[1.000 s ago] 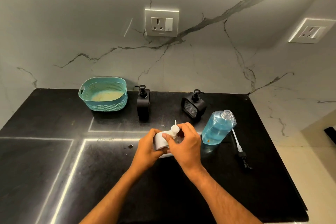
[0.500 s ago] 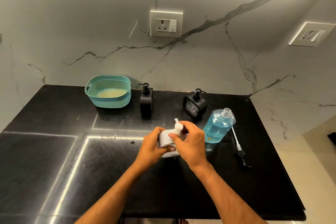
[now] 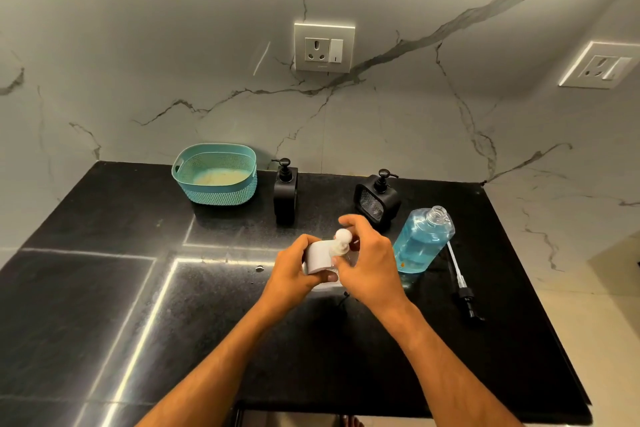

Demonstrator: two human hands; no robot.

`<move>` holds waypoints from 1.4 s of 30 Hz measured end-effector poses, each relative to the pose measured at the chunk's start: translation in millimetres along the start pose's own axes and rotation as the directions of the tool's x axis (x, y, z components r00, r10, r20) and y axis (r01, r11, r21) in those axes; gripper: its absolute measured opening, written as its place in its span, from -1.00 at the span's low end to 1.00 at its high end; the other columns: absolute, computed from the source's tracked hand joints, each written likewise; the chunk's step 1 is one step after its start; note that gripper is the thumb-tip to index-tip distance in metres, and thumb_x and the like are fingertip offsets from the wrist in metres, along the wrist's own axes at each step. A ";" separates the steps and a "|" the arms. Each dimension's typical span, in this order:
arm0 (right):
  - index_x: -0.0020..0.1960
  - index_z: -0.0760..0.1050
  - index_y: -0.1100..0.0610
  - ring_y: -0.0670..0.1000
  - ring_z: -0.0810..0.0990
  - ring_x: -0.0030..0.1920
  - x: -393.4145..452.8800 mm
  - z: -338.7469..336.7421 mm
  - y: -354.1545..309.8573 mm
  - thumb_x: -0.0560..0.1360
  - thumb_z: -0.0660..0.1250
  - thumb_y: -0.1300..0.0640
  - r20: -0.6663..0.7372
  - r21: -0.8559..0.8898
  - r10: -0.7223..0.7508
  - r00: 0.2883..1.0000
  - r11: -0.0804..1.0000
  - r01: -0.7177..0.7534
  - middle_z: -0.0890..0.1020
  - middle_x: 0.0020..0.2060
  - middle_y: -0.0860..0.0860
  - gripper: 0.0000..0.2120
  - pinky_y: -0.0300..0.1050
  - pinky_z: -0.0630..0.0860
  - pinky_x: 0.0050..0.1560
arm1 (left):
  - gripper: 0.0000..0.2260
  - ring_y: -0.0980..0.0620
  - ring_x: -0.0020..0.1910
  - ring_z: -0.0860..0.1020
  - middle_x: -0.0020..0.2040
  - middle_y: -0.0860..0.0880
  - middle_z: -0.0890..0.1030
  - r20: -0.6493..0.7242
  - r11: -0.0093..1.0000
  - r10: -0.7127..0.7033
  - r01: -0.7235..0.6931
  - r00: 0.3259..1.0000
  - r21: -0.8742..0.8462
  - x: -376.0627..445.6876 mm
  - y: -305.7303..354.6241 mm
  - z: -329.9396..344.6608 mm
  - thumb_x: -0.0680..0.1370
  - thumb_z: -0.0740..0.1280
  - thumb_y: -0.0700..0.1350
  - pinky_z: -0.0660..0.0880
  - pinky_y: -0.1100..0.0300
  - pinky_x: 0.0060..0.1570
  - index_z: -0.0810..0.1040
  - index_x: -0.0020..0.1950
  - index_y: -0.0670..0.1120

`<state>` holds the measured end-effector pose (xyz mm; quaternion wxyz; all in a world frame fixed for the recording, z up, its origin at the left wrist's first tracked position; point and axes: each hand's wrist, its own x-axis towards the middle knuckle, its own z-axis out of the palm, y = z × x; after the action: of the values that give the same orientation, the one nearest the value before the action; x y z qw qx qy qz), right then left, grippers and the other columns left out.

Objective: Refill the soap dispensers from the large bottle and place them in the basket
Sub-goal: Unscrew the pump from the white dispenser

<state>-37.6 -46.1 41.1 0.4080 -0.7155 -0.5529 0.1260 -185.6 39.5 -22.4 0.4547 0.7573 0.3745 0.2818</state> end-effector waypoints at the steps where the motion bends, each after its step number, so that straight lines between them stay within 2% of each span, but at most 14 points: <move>1: 0.44 0.36 -0.02 -0.02 0.63 0.11 1.0 -2.1 0.0 0.35 0.50 0.33 0.059 0.044 0.021 0.998 0.999 -0.024 0.64 0.12 -0.04 -0.27 -0.11 0.64 0.10 | -0.54 0.09 0.04 0.62 0.04 0.13 0.65 -0.007 1.000 0.000 0.000 1.000 0.001 0.2 -1.2 -0.2 0.36 0.69 -0.01 0.63 0.03 0.01 0.52 0.12 0.10; 3: 0.55 0.26 -0.04 -0.03 0.57 0.19 2.4 -4.6 -0.6 0.32 0.52 0.24 0.101 0.006 0.032 0.994 0.999 -0.033 0.59 0.20 -0.05 -0.13 -0.12 0.58 0.20 | -0.55 0.09 0.03 0.63 0.03 0.12 0.66 -0.016 1.000 0.000 0.000 1.000 0.005 -0.5 -2.0 0.5 0.36 0.69 -0.04 0.63 0.04 -0.01 0.52 0.10 0.10; 6: 0.50 0.30 0.04 -0.09 0.53 0.06 1.4 -6.6 -3.8 0.34 0.61 0.02 0.002 -0.106 0.039 0.999 0.994 -0.038 0.55 0.05 -0.09 -0.17 -0.17 0.54 0.12 | -0.57 0.10 0.02 0.63 0.03 0.11 0.66 -0.013 1.000 -0.013 0.013 1.000 0.008 -0.7 -0.1 3.0 0.38 0.67 -0.09 0.64 0.04 0.01 0.53 0.12 0.05; 10: 0.48 0.31 0.05 -0.07 0.58 0.04 0.9 -8.6 -6.2 0.34 0.54 0.25 0.031 -0.044 0.008 0.999 0.999 -0.007 0.60 0.04 -0.04 -0.23 -0.07 0.63 0.11 | -0.56 0.08 0.05 0.62 0.05 0.09 0.64 -0.003 1.000 -0.016 0.016 1.000 0.014 -0.5 2.9 6.3 0.38 0.68 -0.09 0.64 0.06 0.02 0.53 0.13 0.01; 13: 0.56 0.23 0.01 -0.04 0.51 0.20 2.3 -9.5 -6.0 0.30 0.54 0.16 0.056 -0.082 0.025 0.998 0.996 -0.021 0.52 0.23 -0.03 -0.09 -0.11 0.54 0.21 | -0.57 0.08 0.04 0.62 0.05 0.08 0.65 -0.015 1.000 -0.017 0.017 1.000 0.010 -0.7 1.5 6.4 0.39 0.67 -0.11 0.63 0.05 0.01 0.54 0.13 -0.02; 16: 0.52 0.27 0.05 -0.04 0.56 0.10 3.2 -10.9 -6.9 0.35 0.59 0.02 -0.025 -0.159 0.034 0.999 0.987 -0.037 0.54 0.15 -0.01 -0.16 -0.17 0.54 0.10 | -0.57 0.09 0.06 0.62 0.06 0.10 0.65 -0.014 1.000 -0.013 0.013 1.000 0.013 0.0 1.1 6.2 0.39 0.67 -0.08 0.63 0.05 0.03 0.54 0.14 0.01; 19: 0.50 0.30 0.07 -0.04 0.59 0.01 4.0 -13.1 -9.8 0.33 0.55 0.19 0.015 -0.101 0.026 1.000 0.995 -0.025 0.56 0.03 -0.04 -0.20 -0.16 0.60 0.03 | -0.54 0.09 0.09 0.61 0.09 0.11 0.64 -0.002 1.000 0.001 -0.001 1.000 0.031 0.7 3.3 7.3 0.38 0.67 -0.04 0.64 0.08 0.04 0.53 0.15 0.03; 21: 0.55 0.25 0.05 -0.07 0.55 0.06 5.0 -14.7 -9.9 0.30 0.54 0.22 0.058 -0.065 0.021 0.998 0.998 -0.017 0.55 0.09 -0.03 -0.11 -0.16 0.58 0.05 | -0.55 0.07 0.09 0.62 0.09 0.08 0.64 -0.010 1.000 0.002 -0.001 1.000 0.029 0.4 4.1 8.1 0.39 0.67 -0.07 0.63 0.08 0.03 0.53 0.16 0.01; 23: 0.58 0.22 0.04 -0.08 0.51 0.12 5.2 -15.0 -9.8 0.31 0.58 0.11 0.041 -0.112 0.020 0.999 0.994 -0.015 0.52 0.18 -0.02 -0.07 -0.17 0.54 0.11 | -0.56 0.07 0.07 0.62 0.07 0.07 0.65 -0.020 1.000 0.002 -0.001 1.000 0.022 0.2 3.5 8.3 0.39 0.67 -0.09 0.63 0.05 0.02 0.54 0.15 -0.02; 26: 0.51 0.29 0.09 -0.03 0.60 0.04 5.1 -15.6 -11.9 0.37 0.58 -0.05 -0.053 -0.205 0.021 0.998 0.978 -0.032 0.61 0.08 0.01 -0.18 -0.18 0.53 0.08 | -0.56 0.11 0.07 0.62 0.06 0.11 0.65 -0.016 1.000 0.000 0.001 1.000 0.025 -0.4 6.5 8.0 0.39 0.66 -0.06 0.64 0.02 0.05 0.54 0.15 0.00; 30: 0.50 0.28 0.08 -0.03 0.57 -0.05 4.9 -15.6 -13.0 0.31 0.53 0.16 0.040 -0.135 0.038 0.998 0.990 -0.033 0.58 -0.04 0.00 -0.18 -0.02 0.64 0.06 | -0.55 0.09 0.08 0.62 0.08 0.09 0.65 -0.019 0.999 0.014 -0.014 1.000 0.038 -1.8 7.1 9.7 0.38 0.67 -0.05 0.65 -0.03 0.06 0.54 0.16 -0.02; 35: 0.57 0.21 0.09 -0.03 0.55 0.08 3.5 -14.1 -11.6 0.32 0.60 0.01 -0.011 -0.191 -0.008 1.000 0.982 0.006 0.56 0.10 0.01 -0.06 -0.17 0.51 0.11 | -0.57 0.07 0.05 0.62 0.05 0.07 0.65 -0.030 0.999 0.007 -0.006 1.000 0.035 -3.3 4.4 11.0 0.40 0.67 -0.09 0.64 -0.07 0.05 0.54 0.15 -0.03; 39: 0.55 0.23 0.12 0.01 0.64 -0.06 3.2 -15.9 -13.8 0.32 0.54 0.20 0.023 -0.161 0.015 1.000 0.987 -0.011 0.64 -0.04 0.04 -0.12 -0.14 0.62 0.01 | -0.56 0.06 0.06 0.62 0.05 0.09 0.64 -0.018 0.999 0.016 -0.015 1.000 0.038 -3.0 6.9 12.5 0.38 0.67 -0.06 0.63 -0.05 0.03 0.53 0.13 0.00; 42: 0.61 0.15 0.08 -0.01 0.59 0.04 2.6 -17.9 -14.6 0.28 0.53 0.21 0.069 -0.108 0.010 0.998 0.994 -0.002 0.60 0.04 0.02 -0.02 -0.15 0.58 0.08 | -0.57 0.06 0.03 0.62 0.04 0.08 0.65 -0.030 0.999 0.024 -0.023 0.999 0.034 -2.4 4.1 13.9 0.39 0.67 -0.07 0.63 -0.10 0.00 0.54 0.12 -0.02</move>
<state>-35.4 -51.0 63.7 0.3489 -0.7333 -0.5706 0.1222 -175.0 29.6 -25.0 0.4327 0.7649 0.3772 0.2924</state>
